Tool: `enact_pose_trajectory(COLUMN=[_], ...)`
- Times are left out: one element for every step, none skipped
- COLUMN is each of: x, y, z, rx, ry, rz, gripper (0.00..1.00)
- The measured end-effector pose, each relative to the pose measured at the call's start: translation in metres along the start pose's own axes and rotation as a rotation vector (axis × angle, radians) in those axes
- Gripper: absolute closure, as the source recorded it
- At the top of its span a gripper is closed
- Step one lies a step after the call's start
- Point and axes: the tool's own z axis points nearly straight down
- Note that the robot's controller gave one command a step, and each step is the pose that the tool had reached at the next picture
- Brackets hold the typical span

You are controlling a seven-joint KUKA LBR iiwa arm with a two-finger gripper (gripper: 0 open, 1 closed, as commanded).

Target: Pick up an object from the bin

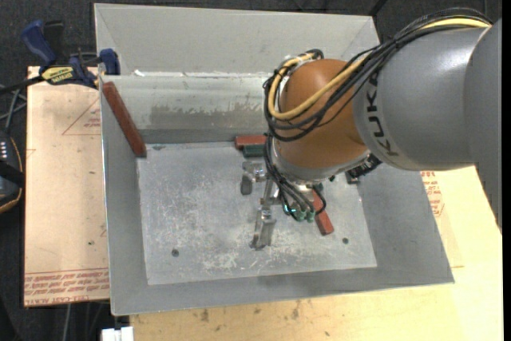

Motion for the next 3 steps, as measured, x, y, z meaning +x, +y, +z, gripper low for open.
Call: enact_pose_trajectory(x=[-0.002, 0.012, 0.032], y=[0.0, -0.049, -0.101], z=[-0.004, 0.009, 0.018], rx=[-0.001, -0.001, 0.0], ry=[-0.008, -0.009, -0.007], rz=[0.002, -0.064, -0.014], gripper=[0.0, 0.0, 0.0])
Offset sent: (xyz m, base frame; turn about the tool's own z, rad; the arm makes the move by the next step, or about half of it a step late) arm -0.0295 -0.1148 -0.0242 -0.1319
